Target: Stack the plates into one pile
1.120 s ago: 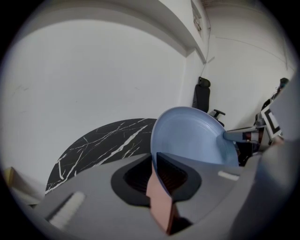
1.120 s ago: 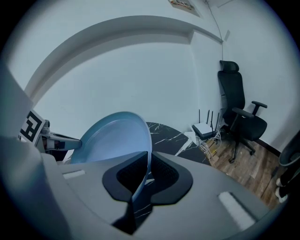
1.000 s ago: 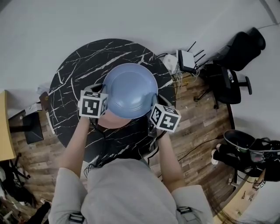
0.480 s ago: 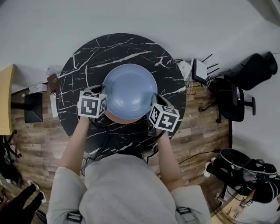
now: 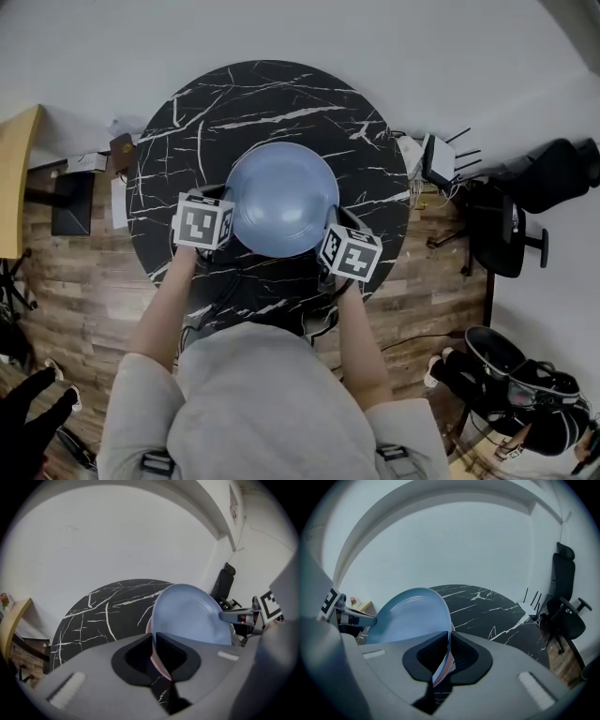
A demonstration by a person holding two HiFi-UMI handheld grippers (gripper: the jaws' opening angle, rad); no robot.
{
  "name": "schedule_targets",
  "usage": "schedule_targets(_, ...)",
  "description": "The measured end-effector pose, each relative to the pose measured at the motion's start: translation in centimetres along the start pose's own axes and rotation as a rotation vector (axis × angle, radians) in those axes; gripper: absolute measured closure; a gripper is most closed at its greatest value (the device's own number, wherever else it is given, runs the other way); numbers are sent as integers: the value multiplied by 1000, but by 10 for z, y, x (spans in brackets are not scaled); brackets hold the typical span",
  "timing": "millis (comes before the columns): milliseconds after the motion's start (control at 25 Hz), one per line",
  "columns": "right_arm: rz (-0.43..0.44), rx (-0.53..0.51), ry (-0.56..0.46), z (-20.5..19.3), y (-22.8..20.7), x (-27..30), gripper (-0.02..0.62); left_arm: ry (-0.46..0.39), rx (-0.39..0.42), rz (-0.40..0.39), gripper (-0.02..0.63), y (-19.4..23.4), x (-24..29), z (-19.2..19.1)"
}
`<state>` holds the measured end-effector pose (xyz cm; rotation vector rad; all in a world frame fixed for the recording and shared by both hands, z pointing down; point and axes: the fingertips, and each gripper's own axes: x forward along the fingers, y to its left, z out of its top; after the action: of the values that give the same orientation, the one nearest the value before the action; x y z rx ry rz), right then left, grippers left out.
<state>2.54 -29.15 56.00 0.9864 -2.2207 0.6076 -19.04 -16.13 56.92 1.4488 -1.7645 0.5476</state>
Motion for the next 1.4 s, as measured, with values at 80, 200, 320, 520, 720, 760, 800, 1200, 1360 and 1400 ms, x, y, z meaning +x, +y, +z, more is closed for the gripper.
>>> schedule_targets(80,-1,-12,9,-3,1,3,571,9,-19,14,523,4,1,-5)
schedule_targets(200,-2,-26,19,-3,1,7,571,10,-38,9,523,4,3,-6)
schedule_targets(320,-6,-47,32,-4,0,12,570,16,-48,6,523,5,7,-8)
schedule_targets(520,-16,-76,57,-8,-2,21,569,37,-61,31,523,8,14,-15)
schedule_targets(720,-9,-87,80,-13,-3,29,568,47,-79,35,523,10,20,-18)
schedule_targets(760,-9,-91,84,-13,-3,29,568,49,-82,36,523,11,20,-19)
schedule_targets(800,-9,-97,87,-14,-3,30,568,49,-83,38,522,10,20,-20)
schedule_targets(1200,-27,-204,100,-21,0,36,566,21,-22,46,512,7,29,-23)
schedule_targets(1360,-30,-215,108,-27,0,39,560,12,-13,35,493,5,30,-22)
schedule_targets(1400,-30,-212,103,-26,0,39,558,5,-17,32,486,5,29,-21)
